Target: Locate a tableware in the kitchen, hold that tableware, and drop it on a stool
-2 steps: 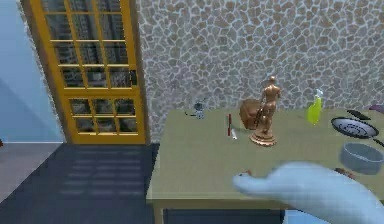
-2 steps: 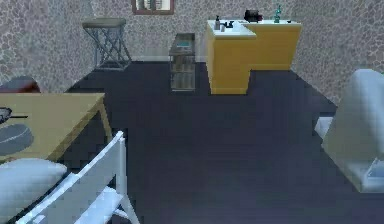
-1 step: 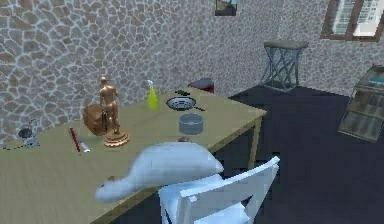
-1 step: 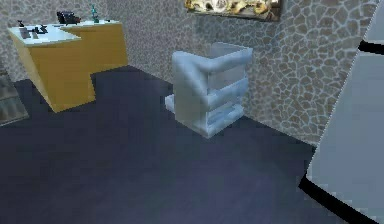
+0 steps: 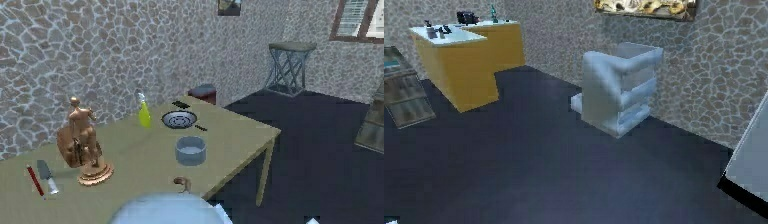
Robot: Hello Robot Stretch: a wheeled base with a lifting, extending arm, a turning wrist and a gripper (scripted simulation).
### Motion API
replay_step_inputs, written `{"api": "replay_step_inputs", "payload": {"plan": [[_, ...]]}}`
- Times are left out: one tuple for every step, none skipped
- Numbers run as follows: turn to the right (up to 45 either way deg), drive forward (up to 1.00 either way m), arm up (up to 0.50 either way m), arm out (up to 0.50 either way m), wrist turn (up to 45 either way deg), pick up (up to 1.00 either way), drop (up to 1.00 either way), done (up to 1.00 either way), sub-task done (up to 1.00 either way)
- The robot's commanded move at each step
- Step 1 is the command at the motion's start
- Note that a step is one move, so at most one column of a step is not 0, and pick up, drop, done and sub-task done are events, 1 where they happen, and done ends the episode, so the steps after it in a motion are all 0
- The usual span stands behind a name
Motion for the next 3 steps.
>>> {"api": "replay_step_inputs", "payload": {"plan": [[-45.0,0.0,0.0,0.0,0.0,0.0,0.0,0.0,0.0],[-42.0,0.0,0.0,0.0,0.0,0.0,0.0,0.0,0.0],[12.0,0.0,0.0,0.0,0.0,0.0,0.0,0.0,0.0]]}}
